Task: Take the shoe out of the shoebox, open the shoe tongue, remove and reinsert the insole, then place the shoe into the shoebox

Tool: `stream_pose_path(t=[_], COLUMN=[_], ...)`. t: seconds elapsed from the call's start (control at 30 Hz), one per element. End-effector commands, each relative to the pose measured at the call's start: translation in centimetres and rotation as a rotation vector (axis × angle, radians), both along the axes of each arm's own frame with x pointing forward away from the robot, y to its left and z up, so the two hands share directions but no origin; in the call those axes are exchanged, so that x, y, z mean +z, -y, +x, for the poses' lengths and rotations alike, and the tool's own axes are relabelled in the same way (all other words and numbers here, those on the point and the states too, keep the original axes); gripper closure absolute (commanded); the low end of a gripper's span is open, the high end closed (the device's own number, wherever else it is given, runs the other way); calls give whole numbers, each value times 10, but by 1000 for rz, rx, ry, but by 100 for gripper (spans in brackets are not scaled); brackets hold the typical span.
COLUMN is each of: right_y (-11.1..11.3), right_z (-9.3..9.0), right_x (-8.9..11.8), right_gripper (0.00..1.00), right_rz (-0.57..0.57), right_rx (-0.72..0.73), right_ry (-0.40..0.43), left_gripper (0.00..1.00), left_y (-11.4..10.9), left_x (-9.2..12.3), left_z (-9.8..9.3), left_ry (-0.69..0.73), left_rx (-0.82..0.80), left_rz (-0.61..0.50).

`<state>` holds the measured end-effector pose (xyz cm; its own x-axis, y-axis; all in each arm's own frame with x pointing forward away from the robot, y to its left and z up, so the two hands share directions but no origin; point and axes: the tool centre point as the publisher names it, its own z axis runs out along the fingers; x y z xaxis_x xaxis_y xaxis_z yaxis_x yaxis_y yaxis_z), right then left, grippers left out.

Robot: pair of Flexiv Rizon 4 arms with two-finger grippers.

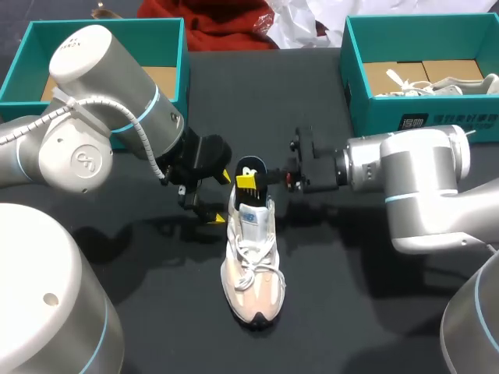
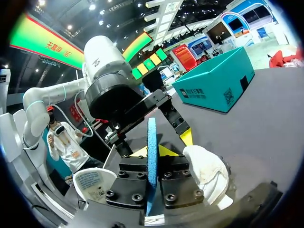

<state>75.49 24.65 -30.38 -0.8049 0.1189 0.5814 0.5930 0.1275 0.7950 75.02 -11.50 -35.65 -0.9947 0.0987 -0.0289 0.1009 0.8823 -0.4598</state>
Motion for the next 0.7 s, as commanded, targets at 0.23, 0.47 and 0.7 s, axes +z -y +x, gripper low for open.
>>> stream_pose_path(t=[0.23, 0.47, 0.7], right_y=[1, 4, 2], right_z=[-26, -33, -23], right_x=[-22, -19, -1], right_gripper=[100, 85, 60], right_rz=[13, 11, -24], right_rx=[-17, -40, -26], right_ry=[-84, -61, 11], left_gripper=[0, 0, 0], left_y=[0, 0, 0], left_x=[-1, -1, -1], left_z=[0, 0, 0], left_ry=[1, 1, 1], left_rx=[0, 0, 0], left_rz=[1, 1, 1])
